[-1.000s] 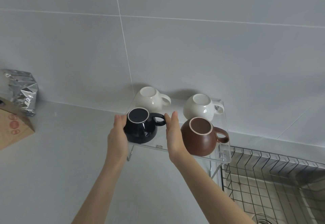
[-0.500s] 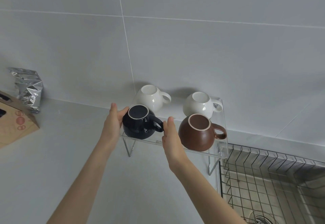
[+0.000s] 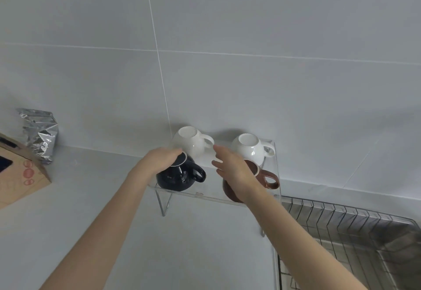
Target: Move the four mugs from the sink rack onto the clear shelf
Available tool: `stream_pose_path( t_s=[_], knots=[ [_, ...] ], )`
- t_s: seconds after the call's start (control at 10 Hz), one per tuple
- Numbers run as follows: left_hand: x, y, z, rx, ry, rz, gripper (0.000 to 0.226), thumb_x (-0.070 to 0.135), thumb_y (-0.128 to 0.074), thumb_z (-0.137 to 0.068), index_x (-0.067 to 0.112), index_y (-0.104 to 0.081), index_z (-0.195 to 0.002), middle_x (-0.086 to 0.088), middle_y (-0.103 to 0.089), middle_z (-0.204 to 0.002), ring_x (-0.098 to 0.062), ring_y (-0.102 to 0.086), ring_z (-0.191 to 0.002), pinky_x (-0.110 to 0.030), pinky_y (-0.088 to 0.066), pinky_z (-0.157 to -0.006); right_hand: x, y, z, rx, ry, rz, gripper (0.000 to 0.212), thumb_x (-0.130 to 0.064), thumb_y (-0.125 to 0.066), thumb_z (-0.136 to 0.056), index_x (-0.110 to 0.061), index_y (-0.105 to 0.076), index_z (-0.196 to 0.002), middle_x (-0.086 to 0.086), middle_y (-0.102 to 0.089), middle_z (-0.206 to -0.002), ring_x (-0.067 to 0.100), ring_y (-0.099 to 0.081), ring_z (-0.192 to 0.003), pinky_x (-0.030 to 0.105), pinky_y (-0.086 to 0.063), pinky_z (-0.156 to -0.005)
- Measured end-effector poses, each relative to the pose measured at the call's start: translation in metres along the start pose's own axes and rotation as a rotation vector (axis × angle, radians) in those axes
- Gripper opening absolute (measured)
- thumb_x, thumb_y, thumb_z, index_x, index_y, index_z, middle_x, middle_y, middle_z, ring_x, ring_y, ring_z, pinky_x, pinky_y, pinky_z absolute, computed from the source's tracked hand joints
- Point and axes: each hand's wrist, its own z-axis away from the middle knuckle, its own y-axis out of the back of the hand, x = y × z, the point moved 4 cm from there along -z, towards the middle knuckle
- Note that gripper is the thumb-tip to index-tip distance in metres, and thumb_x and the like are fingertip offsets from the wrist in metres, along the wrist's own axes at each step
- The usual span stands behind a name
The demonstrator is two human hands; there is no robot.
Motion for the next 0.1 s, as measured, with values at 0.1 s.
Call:
stream_pose_path(
  t_s=[0.1],
  knots=[
    [0.0363,0.0097,0.0081,0.065,-0.179,-0.044,0.032,0.038,-0.047,-0.081,0.011,-0.059,-0.094,-0.012,-0.060,-0.105,-0.028,-0.053,-0.095,-0.032,-0.040,-0.076,-0.0432,0.0285,0.0243,0.038,0.240,0.055,0.019,-0.026,-0.049,-0.090,-0.018,-0.062,-0.101,-0.001,-0.065,-0.108,0.018,-0.061,-0.106,0.042,-0.040,-0.106]
  ],
)
